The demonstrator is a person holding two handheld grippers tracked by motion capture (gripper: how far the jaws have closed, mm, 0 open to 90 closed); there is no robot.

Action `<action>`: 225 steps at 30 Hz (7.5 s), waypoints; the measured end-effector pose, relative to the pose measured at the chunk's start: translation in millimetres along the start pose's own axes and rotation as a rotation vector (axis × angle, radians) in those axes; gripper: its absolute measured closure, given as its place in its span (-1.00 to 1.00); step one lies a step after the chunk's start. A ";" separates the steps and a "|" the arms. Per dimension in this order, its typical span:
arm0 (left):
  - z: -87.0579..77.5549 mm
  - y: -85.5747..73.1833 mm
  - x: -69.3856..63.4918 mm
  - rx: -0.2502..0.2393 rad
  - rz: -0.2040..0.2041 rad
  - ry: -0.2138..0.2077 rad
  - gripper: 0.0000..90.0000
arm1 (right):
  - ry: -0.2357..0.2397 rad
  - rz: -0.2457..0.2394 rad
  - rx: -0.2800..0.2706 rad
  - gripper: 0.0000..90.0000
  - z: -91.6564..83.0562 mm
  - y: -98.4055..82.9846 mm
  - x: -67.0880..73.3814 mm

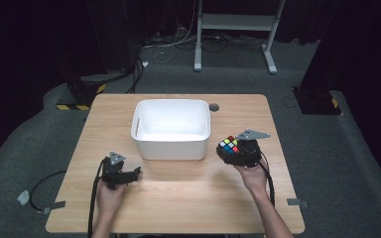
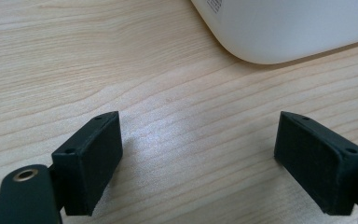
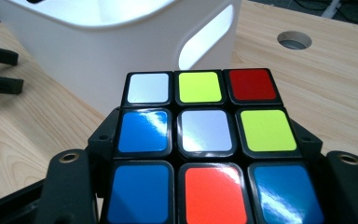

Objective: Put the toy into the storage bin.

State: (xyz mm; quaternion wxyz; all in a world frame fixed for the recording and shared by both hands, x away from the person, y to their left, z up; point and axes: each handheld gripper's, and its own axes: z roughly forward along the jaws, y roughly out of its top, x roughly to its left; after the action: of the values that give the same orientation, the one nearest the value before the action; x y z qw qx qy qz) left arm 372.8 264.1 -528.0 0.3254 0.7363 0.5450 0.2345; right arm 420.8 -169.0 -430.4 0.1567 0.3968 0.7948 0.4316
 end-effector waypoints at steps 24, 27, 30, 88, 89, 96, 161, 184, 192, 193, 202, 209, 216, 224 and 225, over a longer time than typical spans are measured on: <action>0.0 0.0 -0.1 0.000 -0.001 0.000 -0.66 | 0.012 0.006 -0.016 -0.26 -13.0 17.0 -4.7; 0.0 0.0 -0.1 0.000 -0.001 0.000 -0.66 | 0.016 0.006 -0.020 -0.26 -14.8 20.0 -4.5; 0.0 0.0 0.0 0.000 -0.001 0.000 -0.66 | 0.018 0.013 -0.027 -0.26 -16.4 22.0 -4.9; 0.0 0.0 0.0 0.000 0.000 0.000 -0.66 | 0.069 -0.021 -0.038 -0.26 -19.7 68.6 4.5; 0.0 0.0 0.0 0.000 0.000 0.000 -0.66 | 0.071 -0.022 -0.038 -0.26 -19.5 69.3 5.0; 0.0 0.0 0.0 0.000 0.000 0.000 -0.66 | 0.075 -0.035 -0.032 -0.26 -17.0 74.5 8.8; -0.1 0.0 0.0 0.001 0.000 -0.001 -0.66 | 0.142 -0.115 0.000 -0.26 37.3 143.2 48.2; -0.1 0.0 0.0 0.001 0.000 0.000 -0.66 | 0.149 -0.112 0.022 -0.26 70.5 163.6 55.5; -0.2 0.0 0.0 0.001 0.000 0.000 -0.66 | 0.133 -0.098 0.021 -0.26 83.9 168.6 55.9; -0.2 0.0 0.0 0.001 0.000 -0.001 -0.66 | 0.133 -0.098 0.021 -0.26 83.9 168.6 55.9; -0.2 -0.1 0.0 0.001 0.001 -0.001 -0.66 | 0.116 -0.091 0.058 -0.26 100.7 166.9 51.1; -0.2 -0.1 0.0 0.001 0.001 -0.001 -0.66 | 0.108 -0.087 0.074 -0.26 109.3 170.5 51.1; -0.2 -0.1 0.0 0.000 0.001 -0.001 -0.66 | 0.107 -0.073 0.089 -0.26 120.1 171.2 49.7; -0.2 -0.1 0.0 0.000 0.000 -0.001 -0.66 | 0.098 -0.067 0.111 -0.26 131.1 168.8 48.3; -0.2 -0.1 0.0 0.000 0.001 -0.001 -0.66 | 0.096 -0.065 0.113 -0.26 131.8 168.8 47.8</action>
State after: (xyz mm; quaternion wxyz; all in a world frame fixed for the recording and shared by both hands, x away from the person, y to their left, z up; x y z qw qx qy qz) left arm 372.6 264.2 -527.9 0.3254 0.7366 0.5447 0.2342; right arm 552.0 -5.6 -365.3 0.1097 0.3578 0.8371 0.3991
